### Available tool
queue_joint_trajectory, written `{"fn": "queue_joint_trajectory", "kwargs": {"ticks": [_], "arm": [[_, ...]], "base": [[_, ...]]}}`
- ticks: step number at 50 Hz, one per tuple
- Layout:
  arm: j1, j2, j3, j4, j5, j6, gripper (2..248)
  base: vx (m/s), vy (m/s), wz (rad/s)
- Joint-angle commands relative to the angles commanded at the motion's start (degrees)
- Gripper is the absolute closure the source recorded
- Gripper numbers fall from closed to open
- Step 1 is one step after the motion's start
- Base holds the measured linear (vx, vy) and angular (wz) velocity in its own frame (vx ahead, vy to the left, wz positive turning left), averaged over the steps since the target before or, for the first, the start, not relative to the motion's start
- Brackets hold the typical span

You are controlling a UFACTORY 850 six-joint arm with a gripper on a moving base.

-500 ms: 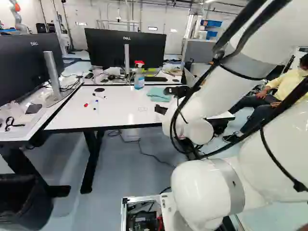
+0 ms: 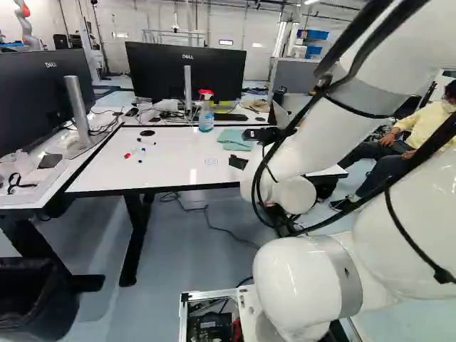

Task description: Clean the table with the green towel

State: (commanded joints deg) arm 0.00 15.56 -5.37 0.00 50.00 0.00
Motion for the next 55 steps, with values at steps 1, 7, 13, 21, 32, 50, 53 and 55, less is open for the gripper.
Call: {"fn": "queue_joint_trajectory", "kwargs": {"ticks": [1, 7, 13, 21, 32, 50, 53, 55], "arm": [[0.0, -0.13, -0.11, 0.0, 0.0, 0.0, 3], [0.0, -1.2, -1.03, 0.0, 0.0, 0.0, 3], [-0.06, -2.68, -2.31, 0.0, 0.0, 0.0, 3], [-0.22, -4.72, -4.11, 0.0, 0.0, 0.0, 3], [-0.4, -7.92, -7.03, 0.0, 0.0, 0.0, 3], [-0.6, -13.55, -12.44, 0.0, 0.0, 0.0, 3], [-0.63, -14.42, -13.31, 0.0, 0.0, 0.0, 3], [-0.65, -15.02, -13.92, 0.0, 0.0, 0.0, 3]], "base": [[0.0, 0.0, 0.0], [0.0, 0.0, 0.0], [0.0, 0.0, 0.0], [0.0, 0.0, 0.0], [0.0, 0.0, 0.0], [0.0, 0.0, 0.0], [0.0, 0.0, 0.0], [0.0, 0.0, 0.0]]}}
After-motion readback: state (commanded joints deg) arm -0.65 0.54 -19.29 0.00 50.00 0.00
